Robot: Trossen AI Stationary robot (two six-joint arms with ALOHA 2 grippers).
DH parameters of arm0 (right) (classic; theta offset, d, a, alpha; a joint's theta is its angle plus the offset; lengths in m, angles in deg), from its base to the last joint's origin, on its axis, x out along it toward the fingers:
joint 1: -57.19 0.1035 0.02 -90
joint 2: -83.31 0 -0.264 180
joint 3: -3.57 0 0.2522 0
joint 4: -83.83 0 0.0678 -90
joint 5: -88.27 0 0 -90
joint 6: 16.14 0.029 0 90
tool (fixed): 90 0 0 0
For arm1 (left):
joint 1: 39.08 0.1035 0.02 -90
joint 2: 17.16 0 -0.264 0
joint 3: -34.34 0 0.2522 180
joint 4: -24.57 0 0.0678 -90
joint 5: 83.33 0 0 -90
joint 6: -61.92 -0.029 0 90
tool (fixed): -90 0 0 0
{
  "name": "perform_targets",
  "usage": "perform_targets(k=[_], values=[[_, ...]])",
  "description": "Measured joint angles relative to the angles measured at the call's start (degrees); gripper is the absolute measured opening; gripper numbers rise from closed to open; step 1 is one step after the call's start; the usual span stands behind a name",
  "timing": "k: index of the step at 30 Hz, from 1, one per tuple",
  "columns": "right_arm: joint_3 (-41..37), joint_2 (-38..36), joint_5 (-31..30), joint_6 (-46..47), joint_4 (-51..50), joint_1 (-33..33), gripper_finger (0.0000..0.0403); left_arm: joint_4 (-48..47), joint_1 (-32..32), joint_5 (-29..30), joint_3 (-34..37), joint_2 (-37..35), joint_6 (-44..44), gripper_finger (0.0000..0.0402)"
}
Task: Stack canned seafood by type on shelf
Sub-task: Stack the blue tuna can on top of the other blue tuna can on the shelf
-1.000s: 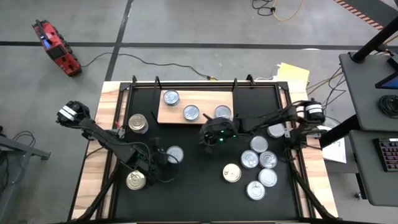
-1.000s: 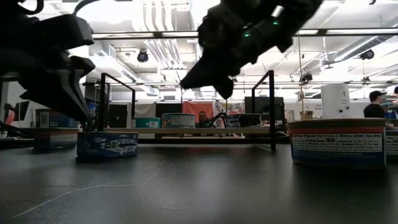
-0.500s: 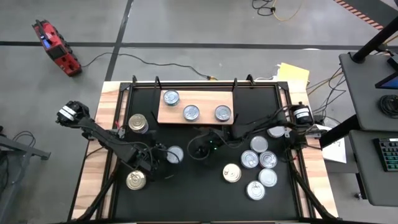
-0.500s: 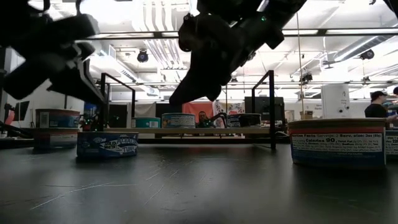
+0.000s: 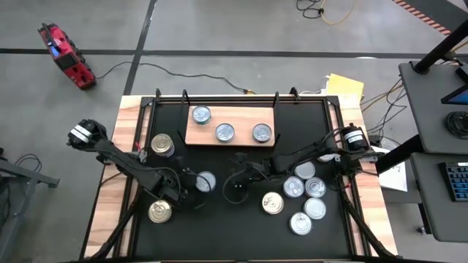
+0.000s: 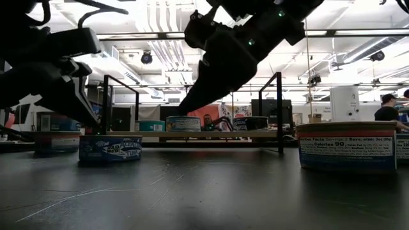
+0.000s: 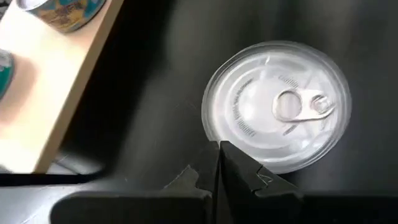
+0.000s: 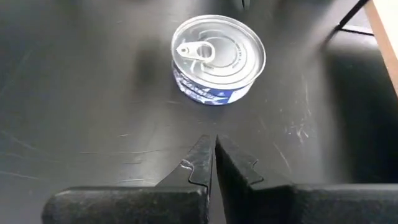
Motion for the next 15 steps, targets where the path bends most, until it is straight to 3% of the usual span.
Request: perform_targets(k=[8, 15], values=[[-1.76, -0.02, -0.01, 1.85, 0.09, 0.02, 0.0013, 3.58, 0.0, 0.63, 0.26, 4.82, 0.34, 0.0], [-2.05, -0.02, 0.02, 3.08, 0.11, 0.04, 0.0013, 14.43, 0.07, 2.96, -0.23, 9.96, -4.19, 0.0]])
